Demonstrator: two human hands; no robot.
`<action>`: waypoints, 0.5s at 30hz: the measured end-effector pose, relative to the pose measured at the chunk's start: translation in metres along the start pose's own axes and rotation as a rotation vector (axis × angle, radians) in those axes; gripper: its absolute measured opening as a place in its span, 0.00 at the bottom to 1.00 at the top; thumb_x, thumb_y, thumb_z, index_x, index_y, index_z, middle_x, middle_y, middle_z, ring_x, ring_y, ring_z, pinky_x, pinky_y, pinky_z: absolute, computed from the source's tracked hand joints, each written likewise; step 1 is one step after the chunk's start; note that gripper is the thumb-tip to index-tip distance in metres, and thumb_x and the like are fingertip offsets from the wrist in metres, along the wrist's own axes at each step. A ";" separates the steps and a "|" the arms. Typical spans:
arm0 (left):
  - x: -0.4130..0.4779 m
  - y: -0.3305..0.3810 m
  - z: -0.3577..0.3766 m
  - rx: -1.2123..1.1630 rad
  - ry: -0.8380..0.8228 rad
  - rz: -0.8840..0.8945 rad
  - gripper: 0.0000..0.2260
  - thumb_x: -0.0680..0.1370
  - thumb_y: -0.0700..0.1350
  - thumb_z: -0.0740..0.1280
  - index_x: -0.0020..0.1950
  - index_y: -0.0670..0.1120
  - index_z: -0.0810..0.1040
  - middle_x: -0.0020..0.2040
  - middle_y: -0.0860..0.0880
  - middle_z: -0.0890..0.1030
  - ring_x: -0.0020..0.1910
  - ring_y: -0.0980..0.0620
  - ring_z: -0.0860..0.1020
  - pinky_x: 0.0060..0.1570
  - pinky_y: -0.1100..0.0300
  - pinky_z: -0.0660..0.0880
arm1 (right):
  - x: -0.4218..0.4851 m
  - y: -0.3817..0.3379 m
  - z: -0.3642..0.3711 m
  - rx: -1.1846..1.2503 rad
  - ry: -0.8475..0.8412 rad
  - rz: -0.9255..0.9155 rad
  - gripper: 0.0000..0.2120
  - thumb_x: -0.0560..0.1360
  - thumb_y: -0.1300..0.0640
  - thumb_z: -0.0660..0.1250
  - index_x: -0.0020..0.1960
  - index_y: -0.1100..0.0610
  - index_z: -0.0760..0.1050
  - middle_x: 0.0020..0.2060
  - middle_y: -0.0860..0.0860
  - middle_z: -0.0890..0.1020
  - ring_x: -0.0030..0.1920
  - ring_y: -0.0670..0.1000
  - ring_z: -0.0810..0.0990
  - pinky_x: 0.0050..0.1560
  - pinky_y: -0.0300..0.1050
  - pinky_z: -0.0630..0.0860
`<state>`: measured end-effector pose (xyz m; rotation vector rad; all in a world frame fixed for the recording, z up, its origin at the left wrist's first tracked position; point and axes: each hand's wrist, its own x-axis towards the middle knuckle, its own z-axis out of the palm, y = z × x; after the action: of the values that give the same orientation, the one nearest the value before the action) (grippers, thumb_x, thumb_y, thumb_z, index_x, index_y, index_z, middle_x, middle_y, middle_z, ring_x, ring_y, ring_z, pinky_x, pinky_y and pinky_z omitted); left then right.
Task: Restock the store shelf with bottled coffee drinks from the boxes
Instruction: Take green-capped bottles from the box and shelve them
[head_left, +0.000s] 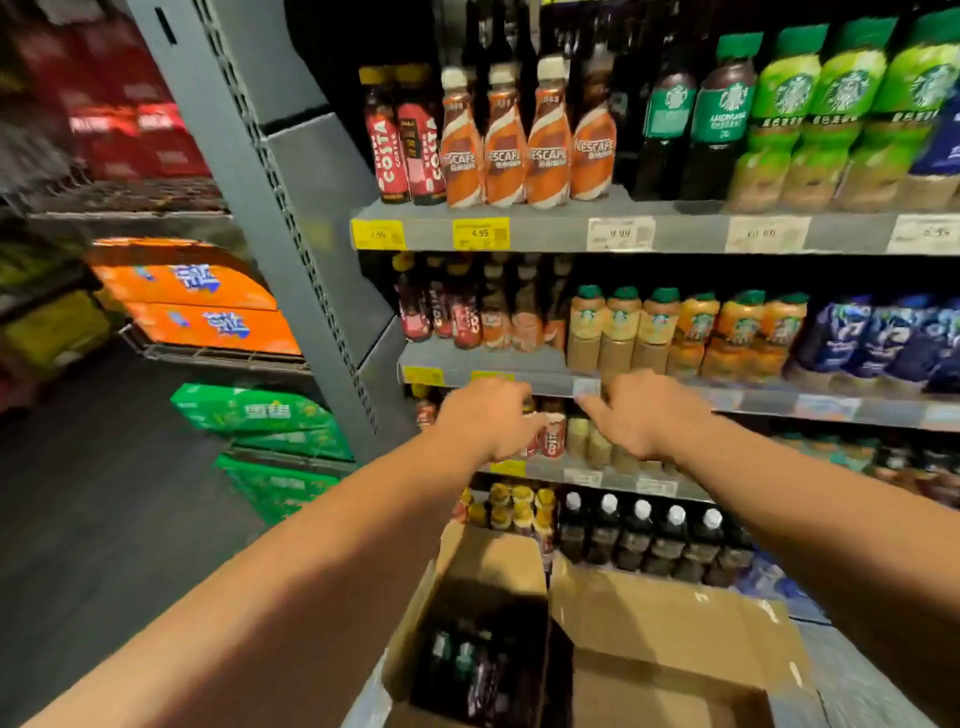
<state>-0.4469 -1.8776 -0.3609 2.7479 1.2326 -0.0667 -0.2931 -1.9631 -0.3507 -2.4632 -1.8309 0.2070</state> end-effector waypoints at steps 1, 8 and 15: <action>-0.004 -0.006 0.015 -0.016 -0.003 -0.011 0.20 0.79 0.59 0.57 0.63 0.48 0.73 0.60 0.44 0.77 0.59 0.42 0.74 0.51 0.51 0.73 | 0.000 -0.004 0.016 0.013 -0.026 -0.012 0.25 0.80 0.40 0.50 0.37 0.59 0.68 0.37 0.54 0.74 0.41 0.57 0.76 0.40 0.46 0.68; -0.024 -0.055 0.132 -0.031 -0.137 -0.086 0.18 0.78 0.58 0.58 0.61 0.48 0.74 0.61 0.46 0.75 0.61 0.44 0.73 0.59 0.50 0.71 | 0.006 -0.034 0.139 0.036 -0.188 0.038 0.20 0.79 0.42 0.53 0.47 0.58 0.71 0.47 0.58 0.77 0.44 0.58 0.73 0.42 0.45 0.68; -0.039 -0.116 0.233 -0.084 -0.252 -0.047 0.17 0.78 0.57 0.59 0.60 0.49 0.75 0.57 0.46 0.77 0.55 0.44 0.76 0.48 0.53 0.72 | 0.010 -0.067 0.260 0.130 -0.276 0.063 0.23 0.79 0.42 0.54 0.63 0.57 0.72 0.60 0.58 0.76 0.58 0.60 0.75 0.52 0.50 0.72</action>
<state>-0.5566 -1.8612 -0.5995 2.5446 1.2009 -0.3456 -0.3917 -1.9415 -0.5999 -2.5062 -1.7678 0.6781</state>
